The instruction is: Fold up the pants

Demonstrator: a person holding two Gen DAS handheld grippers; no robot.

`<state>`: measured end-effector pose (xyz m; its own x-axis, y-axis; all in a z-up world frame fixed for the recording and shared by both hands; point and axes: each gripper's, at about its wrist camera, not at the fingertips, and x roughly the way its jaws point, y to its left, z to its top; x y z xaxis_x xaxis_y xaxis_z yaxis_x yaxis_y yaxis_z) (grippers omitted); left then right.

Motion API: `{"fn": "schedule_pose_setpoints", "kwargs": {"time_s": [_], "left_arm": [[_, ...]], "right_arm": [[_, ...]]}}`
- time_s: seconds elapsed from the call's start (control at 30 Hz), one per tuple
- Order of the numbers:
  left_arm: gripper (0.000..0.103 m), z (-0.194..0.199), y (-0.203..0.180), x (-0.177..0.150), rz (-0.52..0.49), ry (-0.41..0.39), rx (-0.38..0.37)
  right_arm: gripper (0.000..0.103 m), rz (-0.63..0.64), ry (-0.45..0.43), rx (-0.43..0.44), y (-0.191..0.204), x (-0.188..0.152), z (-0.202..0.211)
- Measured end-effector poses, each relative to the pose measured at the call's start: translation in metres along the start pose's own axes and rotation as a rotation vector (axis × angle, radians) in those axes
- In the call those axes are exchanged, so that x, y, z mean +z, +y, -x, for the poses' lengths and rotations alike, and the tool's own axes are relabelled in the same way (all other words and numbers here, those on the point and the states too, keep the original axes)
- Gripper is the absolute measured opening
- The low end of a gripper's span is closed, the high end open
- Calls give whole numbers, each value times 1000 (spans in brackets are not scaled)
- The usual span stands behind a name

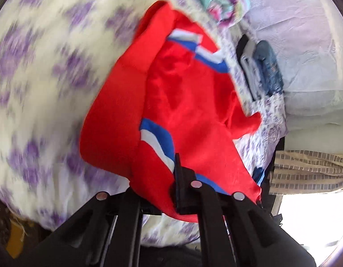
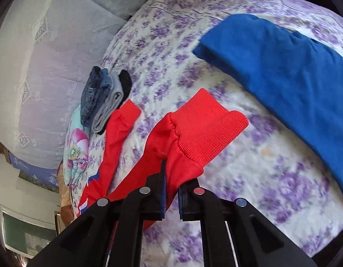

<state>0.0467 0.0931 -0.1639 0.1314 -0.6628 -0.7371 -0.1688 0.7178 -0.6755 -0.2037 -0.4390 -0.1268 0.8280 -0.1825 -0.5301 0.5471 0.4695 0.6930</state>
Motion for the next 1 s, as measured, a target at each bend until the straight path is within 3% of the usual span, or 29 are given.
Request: {"fn": "schedule_pose_setpoints", "kwargs": {"time_s": [0.17,0.27,0.33,0.4,0.43,0.47,0.5,0.53,0.57,0.67,0.73,0.83,1.0], "left_arm": [[9,-3,44,-19,103,21,14],[25,7,52,-23,92,36,41],[70,22,50,-27,55,-6,114],[84,41,50,-29,54,-81,171],[84,50,54,-30,67,-109,189],[84,57,60,-28,84,-128,195],[84,64,66,-26,104,-148,198],[84,71,70,-23,122,-173,204],[84,74,71,-19,131,-197,204],[83,73,57,-1,99,-233,196],[84,64,38,21,27,-238,199],[84,44,6,61,-65,-255,214],[84,5,-16,112,-84,-258,240]], "right_arm": [[9,-23,124,-117,-35,-33,-22],[13,-57,111,-100,-35,-28,-16],[14,-19,92,-109,-26,-19,-9],[18,20,86,-138,-18,-11,-5],[31,25,85,-164,-18,-7,-4],[61,26,69,-211,-20,-3,-1],[73,21,66,-244,-24,0,-1],[76,9,83,-260,-32,1,-2],[72,-12,85,-275,-39,1,-1],[52,-57,-45,-264,-41,9,15],[52,-24,-57,-160,-20,21,9],[52,104,-4,-39,34,33,-22],[52,180,91,104,100,47,-89]]}}
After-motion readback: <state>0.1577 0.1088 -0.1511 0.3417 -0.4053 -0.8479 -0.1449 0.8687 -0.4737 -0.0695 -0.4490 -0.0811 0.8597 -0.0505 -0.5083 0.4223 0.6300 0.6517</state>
